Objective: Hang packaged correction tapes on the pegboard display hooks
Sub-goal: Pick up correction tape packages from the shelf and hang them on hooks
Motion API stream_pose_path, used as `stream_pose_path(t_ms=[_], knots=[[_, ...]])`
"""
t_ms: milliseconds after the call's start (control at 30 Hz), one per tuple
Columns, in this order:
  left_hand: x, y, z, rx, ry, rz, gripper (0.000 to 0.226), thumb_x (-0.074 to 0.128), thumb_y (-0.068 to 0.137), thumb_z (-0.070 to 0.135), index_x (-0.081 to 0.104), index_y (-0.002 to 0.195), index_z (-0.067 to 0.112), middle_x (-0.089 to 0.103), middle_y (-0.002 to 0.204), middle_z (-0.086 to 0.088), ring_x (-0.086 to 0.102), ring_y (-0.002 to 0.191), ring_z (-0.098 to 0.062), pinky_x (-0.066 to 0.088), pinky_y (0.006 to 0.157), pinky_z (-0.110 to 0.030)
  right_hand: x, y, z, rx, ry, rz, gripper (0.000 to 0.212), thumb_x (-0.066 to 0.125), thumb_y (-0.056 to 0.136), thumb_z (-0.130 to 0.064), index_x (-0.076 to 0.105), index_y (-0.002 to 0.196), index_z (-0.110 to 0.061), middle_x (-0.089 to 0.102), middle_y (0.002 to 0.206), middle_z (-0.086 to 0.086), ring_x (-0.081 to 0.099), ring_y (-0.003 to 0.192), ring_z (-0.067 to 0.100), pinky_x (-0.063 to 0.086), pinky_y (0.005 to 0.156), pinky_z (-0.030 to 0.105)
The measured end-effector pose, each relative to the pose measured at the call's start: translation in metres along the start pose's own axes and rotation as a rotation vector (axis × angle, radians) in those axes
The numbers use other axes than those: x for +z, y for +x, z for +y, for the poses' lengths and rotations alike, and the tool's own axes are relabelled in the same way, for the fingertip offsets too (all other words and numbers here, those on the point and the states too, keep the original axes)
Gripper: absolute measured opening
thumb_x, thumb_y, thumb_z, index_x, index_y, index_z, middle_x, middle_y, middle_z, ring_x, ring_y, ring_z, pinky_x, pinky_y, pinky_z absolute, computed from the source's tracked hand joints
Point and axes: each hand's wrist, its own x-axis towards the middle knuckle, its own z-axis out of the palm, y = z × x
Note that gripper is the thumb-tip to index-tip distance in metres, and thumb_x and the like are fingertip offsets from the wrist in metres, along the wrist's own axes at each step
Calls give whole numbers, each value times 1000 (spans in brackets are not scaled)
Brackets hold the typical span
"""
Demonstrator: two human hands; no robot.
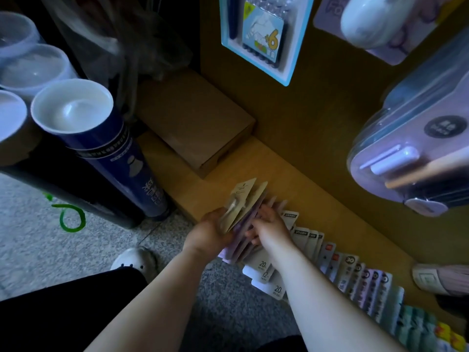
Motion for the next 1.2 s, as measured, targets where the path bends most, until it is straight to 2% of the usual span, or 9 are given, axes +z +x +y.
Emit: stream_pose_path(t_ms=[200, 300, 400, 467, 567, 633, 833, 933, 1200], knots=[[2, -3, -7, 31, -145, -14, 69, 66, 78, 32, 35, 138, 19, 41, 137, -1, 42, 124, -18, 35, 96, -24, 7, 2, -11, 11, 34, 117, 44, 48, 83, -13, 44, 127, -6, 55, 105, 11, 56, 86, 21, 49, 77, 30], [4, -1, -10, 6, -280, -36, 73, 63, 66, 50, 48, 129, 15, 43, 133, -6, 46, 120, -23, 41, 98, -29, 13, 41, 6, -18, -26, 110, 99, 50, 45, -51, 36, 136, -14, 43, 142, 14, 44, 129, 35, 43, 103, 49], [6, 4, -12, -102, -505, 34, 37, 52, 89, 31, 48, 118, 9, 55, 107, -4, 54, 89, -13, 45, 68, -8, 18, 58, 11, -5, -40, 118, 107, 49, 42, -49, 30, 139, -10, 40, 144, 18, 43, 129, 37, 45, 101, 50], [9, 9, -11, -147, -550, 54, 38, 49, 91, 24, 38, 125, 12, 51, 107, -3, 52, 92, -15, 42, 75, -15, 22, 34, -12, 9, -65, 121, 100, 56, 52, -47, 29, 140, -8, 45, 139, 20, 54, 118, 36, 51, 94, 44], [14, 20, -12, -202, -595, 7, 55, 55, 88, 26, 30, 135, 11, 56, 119, -7, 54, 105, -25, 46, 94, -38, 21, 29, -17, 36, -10, 64, 49, 59, 84, -18, 40, 126, 1, 62, 89, 14, 60, 52, 13, 50, 41, 14], [15, 23, -14, -227, -607, -18, 41, 54, 89, 24, 43, 125, 8, 61, 98, -3, 56, 87, -19, 52, 82, -38, 18, 28, -15, 81, 8, 28, 34, 55, 88, -11, 47, 118, 4, 50, 67, 6, 47, 46, 11, 42, 31, 12], [17, 15, -22, -164, -604, 20, 15, 53, 89, 13, 59, 103, 13, 55, 76, 8, 51, 69, -7, 39, 42, -2, 24, 28, -12, 18, -202, -35, 52, 65, 79, -39, 54, 119, -7, 65, 96, 8, 61, 69, 20, 45, 51, 24], [19, 8, -26, -247, -636, 74, 13, 58, 87, 18, 51, 98, 17, 54, 87, 2, 52, 86, -17, 47, 60, -18, 27, 27, -8, -55, -327, 12, 58, 66, 79, -35, 46, 128, -12, 58, 126, 5, 56, 114, 27, 42, 77, 25], [34, 1, -38, -463, -1010, -80, 53, 60, 85, 13, 31, 130, 13, 58, 105, -10, 60, 79, -21, 47, 60, -32, 24, 27, -6, -43, -399, 35, 41, 60, 83, -18, 49, 122, -13, 62, 123, 6, 59, 111, 27, 44, 73, 23]])
